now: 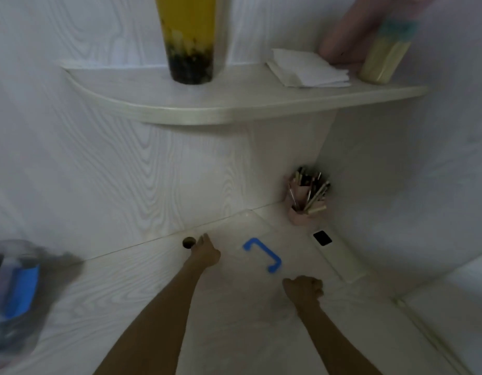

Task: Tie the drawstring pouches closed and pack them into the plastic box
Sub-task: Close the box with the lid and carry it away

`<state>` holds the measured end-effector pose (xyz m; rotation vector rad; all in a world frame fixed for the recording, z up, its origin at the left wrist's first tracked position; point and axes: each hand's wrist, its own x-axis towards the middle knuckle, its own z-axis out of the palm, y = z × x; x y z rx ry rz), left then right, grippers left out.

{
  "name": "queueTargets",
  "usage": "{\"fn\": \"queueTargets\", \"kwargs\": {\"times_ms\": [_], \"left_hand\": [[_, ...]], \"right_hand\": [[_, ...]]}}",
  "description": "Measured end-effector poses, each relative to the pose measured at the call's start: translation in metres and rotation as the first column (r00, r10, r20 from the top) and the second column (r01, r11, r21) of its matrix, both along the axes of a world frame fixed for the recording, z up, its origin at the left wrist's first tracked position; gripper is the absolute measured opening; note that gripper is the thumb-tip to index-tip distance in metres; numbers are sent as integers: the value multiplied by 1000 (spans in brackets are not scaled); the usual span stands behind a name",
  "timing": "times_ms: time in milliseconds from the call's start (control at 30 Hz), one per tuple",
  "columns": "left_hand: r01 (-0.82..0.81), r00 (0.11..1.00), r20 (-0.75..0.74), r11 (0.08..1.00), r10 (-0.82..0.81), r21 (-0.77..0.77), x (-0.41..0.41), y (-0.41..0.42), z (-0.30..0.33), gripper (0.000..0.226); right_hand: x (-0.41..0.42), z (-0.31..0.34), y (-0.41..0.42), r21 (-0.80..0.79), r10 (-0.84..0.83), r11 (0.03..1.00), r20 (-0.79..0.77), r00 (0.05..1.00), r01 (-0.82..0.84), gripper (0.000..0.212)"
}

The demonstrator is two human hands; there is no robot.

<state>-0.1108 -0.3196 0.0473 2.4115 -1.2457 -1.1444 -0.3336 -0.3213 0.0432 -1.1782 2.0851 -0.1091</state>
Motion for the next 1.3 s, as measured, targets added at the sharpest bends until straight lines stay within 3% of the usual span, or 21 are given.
{"fn": "queueTargets", "kwargs": {"times_ms": [133, 267, 333, 433, 567, 700, 833, 900, 967, 1100, 1300], "left_hand": [[-61, 993, 102, 996, 68, -65, 10, -2, -5, 67], [-89, 987, 120, 988, 104, -127, 24, 34, 17, 50], [-196, 977, 48, 965, 207, -175, 37, 60, 40, 41], [-423, 903, -184, 880, 388, -218, 60, 107, 74, 19], [-577, 816, -293, 737, 499, -353, 109, 190, 121, 17], [-640, 760, -254, 619, 599, -455, 162, 275, 158, 44], [-704, 670, -188, 533, 718, -469, 218, 348, 177, 34], [-746, 603, -166, 478, 780, -463, 249, 376, 175, 41], [-787, 516, -101, 424, 851, -449, 275, 395, 166, 62], [-838, 382, -57, 320, 922, -442, 311, 424, 144, 52], [-801, 429, -11, 375, 903, -467, 333, 432, 104, 46]], "right_hand": [[-5, 0, -11, -102, -214, 969, 107, 971, 225, 58], [-18, 7, -16, -125, -222, 958, 254, 941, 260, 56], [-11, 23, -15, -141, -213, 953, 324, 922, 269, 46], [19, 57, -7, -138, -180, 951, 482, 857, 277, 23], [100, 101, 18, -193, -44, 962, 591, 805, 194, 32], [184, 132, 65, -260, 140, 965, 641, 754, 42, 39], [269, 145, 123, -279, 266, 956, 689, 675, -92, 45], [306, 143, 149, -317, 341, 934, 668, 661, -162, 47], [335, 138, 169, -362, 425, 901, 618, 661, -241, 49], [381, 115, 212, -408, 528, 843, 511, 678, -350, 50], [401, 93, 220, -520, 647, 743, 400, 649, -421, 49]]}}
